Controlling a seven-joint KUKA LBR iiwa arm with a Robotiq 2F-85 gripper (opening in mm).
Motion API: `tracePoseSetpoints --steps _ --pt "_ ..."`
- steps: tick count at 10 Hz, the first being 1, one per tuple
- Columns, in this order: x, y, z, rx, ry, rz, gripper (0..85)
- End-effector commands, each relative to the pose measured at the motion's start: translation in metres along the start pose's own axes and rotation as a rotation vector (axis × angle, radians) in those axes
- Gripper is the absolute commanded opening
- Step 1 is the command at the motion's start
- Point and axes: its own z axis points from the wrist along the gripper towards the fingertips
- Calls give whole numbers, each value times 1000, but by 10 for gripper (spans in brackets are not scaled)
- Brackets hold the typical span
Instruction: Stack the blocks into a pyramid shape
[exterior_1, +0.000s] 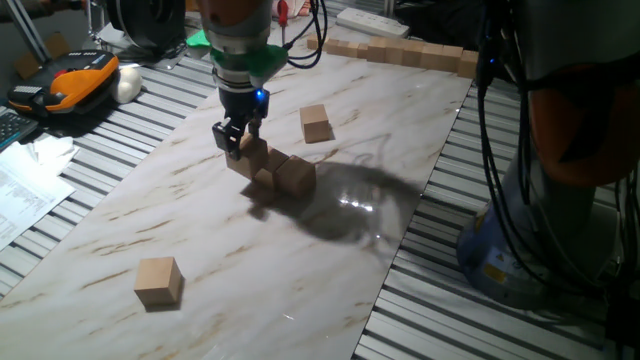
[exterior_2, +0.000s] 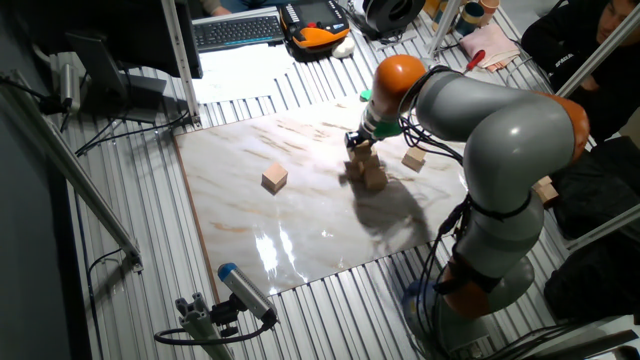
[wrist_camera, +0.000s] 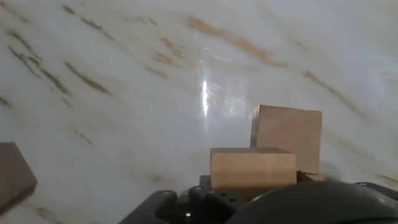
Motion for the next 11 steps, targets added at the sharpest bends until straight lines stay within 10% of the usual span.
tracePoseSetpoints --steps 1,11 --pt "0 0 0 3 -1 7 0" --pt "7 -19 -10 67 73 155 0"
